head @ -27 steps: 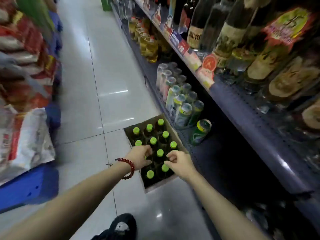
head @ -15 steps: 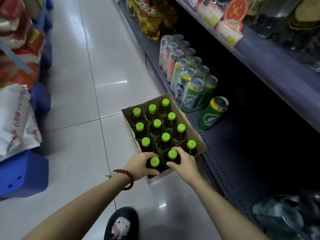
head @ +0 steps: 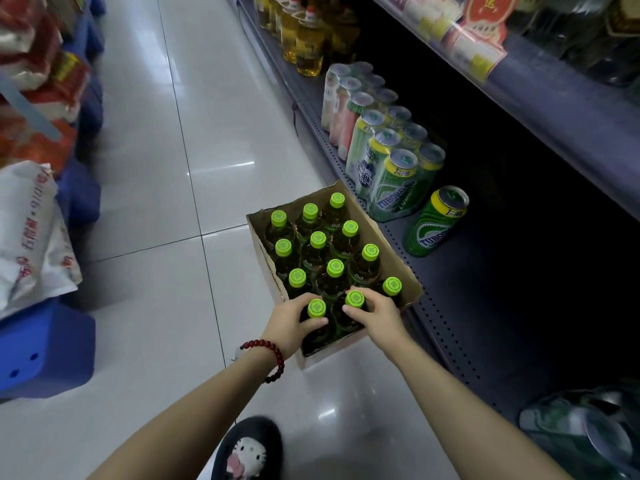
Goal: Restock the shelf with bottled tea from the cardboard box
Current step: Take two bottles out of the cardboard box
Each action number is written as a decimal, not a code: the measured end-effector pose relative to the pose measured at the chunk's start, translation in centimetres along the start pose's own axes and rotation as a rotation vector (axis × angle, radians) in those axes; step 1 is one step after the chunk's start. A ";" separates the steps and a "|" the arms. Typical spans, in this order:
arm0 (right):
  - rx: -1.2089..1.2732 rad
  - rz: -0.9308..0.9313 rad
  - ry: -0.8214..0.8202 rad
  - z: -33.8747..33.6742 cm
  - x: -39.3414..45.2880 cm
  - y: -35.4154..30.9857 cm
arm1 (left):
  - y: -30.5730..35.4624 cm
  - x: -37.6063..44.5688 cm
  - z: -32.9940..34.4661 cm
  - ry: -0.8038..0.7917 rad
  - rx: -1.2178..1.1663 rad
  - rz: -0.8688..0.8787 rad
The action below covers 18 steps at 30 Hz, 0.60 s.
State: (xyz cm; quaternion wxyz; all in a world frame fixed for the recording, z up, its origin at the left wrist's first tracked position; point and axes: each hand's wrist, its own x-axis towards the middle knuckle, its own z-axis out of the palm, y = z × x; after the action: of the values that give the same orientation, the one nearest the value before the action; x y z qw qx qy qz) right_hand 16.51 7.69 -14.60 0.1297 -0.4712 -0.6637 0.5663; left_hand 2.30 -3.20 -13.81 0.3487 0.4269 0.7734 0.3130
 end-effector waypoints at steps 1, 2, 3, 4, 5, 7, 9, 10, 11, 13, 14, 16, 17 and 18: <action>0.021 0.013 0.000 0.0 0.0 -0.2 | 0.2 0.0 0.0 0.009 -0.011 0.000; 0.034 0.018 -0.001 -0.1 0.0 -0.4 | 0.4 -0.1 0.0 0.015 -0.029 0.000; 0.048 0.014 -0.002 -0.1 -0.1 -0.7 | 0.6 -0.2 -0.2 0.018 -0.053 0.000; 0.059 0.002 -0.001 -0.3 -0.1 -1.1 | 0.9 -0.2 -0.4 0.019 -0.077 0.002; 0.070 -0.011 -0.002 -0.5 -0.1 -1.4 | 1.3 -0.2 -0.7 0.020 -0.105 0.004; 0.084 -0.059 -0.011 -1.1 -0.3 -2.8 | 2.2 -0.3 -1.5 0.026 -0.207 0.012; 0.066 -0.118 0.002 -1.5 -0.3 -4.4 | 3.3 -0.2 -2.5 0.038 -0.354 0.034; 0.048 -0.148 0.018 -1.7 -0.4 -5.5 | 4.0 -0.1 -3.1 0.045 -0.409 0.052; 0.040 -0.176 0.035 -2.0 -0.4 -6.3 | 4.7 0.0 -3.6 0.059 -0.441 0.066; 0.027 -0.212 0.057 -2.4 -0.3 -8.1 | 5.7 0.5 -4.8 0.094 -0.478 0.083; 0.009 -0.230 0.074 -2.7 -0.4 -9.1 | 6.3 0.7 -5.4 0.101 -0.499 0.090; -0.016 -0.249 0.098 -3.4 -0.3 -11.2 | 7.6 1.2 -6.6 0.092 -0.546 0.105; -0.025 -0.257 0.106 -3.9 -0.1 -12.2 | 8.5 1.7 -7.4 0.071 -0.571 0.111; -0.037 -0.266 0.110 -4.3 -0.1 -13.2 | 9.5 2.0 -8.2 0.044 -0.598 0.112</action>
State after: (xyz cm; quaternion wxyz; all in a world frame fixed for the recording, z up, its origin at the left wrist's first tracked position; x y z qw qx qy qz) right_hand 13.25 11.48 -1.62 0.2314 -0.4116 -0.7225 0.5051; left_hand -0.94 1.19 -2.33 0.4244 0.3406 0.6294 0.5548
